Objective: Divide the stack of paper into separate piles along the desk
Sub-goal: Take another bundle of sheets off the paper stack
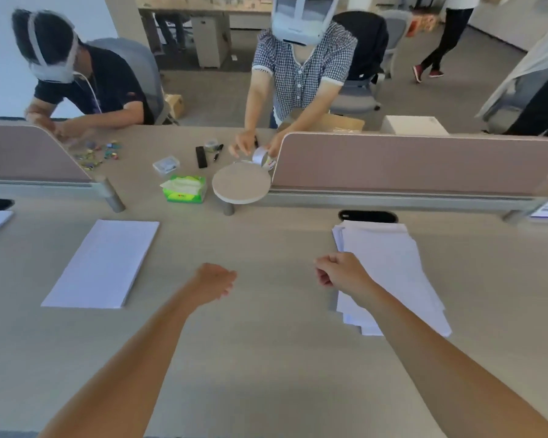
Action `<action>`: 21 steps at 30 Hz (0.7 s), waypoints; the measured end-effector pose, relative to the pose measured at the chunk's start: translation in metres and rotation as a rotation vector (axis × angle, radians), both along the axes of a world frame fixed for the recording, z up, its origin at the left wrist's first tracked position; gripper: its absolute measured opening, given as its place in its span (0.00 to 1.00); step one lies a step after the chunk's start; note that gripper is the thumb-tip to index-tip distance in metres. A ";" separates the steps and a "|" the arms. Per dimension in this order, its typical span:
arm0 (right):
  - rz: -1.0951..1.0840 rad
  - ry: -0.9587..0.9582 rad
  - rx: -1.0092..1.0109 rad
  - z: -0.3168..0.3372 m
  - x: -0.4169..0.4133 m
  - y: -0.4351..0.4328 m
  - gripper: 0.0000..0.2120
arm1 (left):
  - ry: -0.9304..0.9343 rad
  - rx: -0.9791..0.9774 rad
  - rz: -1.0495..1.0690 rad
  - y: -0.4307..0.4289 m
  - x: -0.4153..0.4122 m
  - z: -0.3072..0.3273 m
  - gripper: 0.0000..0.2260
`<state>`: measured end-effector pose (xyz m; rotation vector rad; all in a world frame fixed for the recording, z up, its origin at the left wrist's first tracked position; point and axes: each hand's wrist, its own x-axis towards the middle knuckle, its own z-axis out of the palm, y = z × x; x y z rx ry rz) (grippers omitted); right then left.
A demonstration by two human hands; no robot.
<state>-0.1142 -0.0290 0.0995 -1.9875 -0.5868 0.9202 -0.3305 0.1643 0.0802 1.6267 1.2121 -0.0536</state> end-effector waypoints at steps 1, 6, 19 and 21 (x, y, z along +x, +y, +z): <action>-0.042 0.012 -0.002 0.005 0.007 -0.020 0.14 | -0.023 -0.013 -0.029 -0.013 0.012 0.002 0.10; -0.268 0.033 -0.023 0.025 0.026 -0.110 0.09 | -0.150 -0.126 -0.089 -0.074 0.063 0.012 0.09; -0.460 0.048 -0.085 -0.003 0.140 -0.203 0.06 | -0.083 0.013 -0.145 -0.144 0.168 -0.013 0.24; -0.450 0.090 -0.094 -0.023 0.168 -0.199 0.06 | -0.074 0.048 -0.143 -0.147 0.195 -0.025 0.21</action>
